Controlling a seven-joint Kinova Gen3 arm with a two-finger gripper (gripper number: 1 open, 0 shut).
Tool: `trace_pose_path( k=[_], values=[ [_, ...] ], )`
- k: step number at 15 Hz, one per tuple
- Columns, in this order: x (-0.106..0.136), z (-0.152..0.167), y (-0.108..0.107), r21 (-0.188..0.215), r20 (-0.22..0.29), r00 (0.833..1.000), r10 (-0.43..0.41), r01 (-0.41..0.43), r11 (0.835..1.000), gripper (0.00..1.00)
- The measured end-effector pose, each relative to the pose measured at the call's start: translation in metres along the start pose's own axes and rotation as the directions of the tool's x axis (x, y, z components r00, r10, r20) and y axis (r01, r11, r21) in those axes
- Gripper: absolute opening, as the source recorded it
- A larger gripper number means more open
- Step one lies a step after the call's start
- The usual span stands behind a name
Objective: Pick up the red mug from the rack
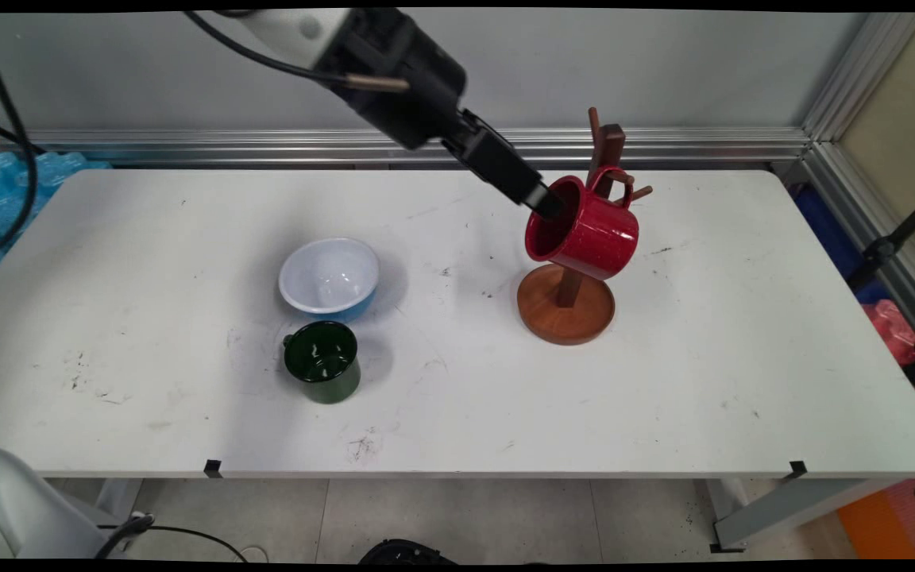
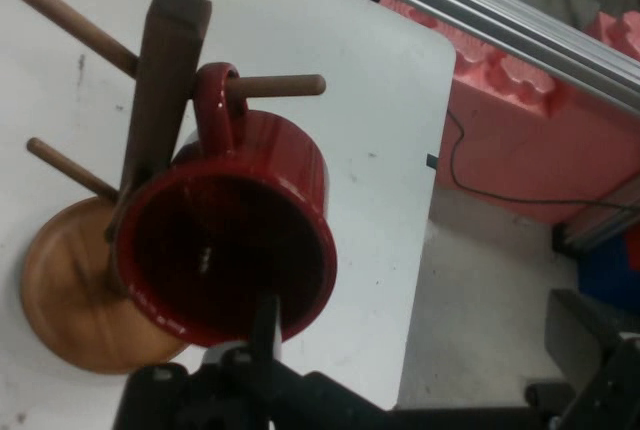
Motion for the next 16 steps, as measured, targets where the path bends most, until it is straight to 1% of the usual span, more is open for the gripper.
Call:
trace_pose_path(
  k=[7, 16],
  values=[
    [0.008, 0.051, 0.002, 0.006, 0.028, 0.999, -0.03, 0.03, 1.0, 1.0],
    [0.004, 0.089, -0.005, 0.015, 0.042, 0.997, -0.062, 0.061, 0.998, 1.0]
  ],
)
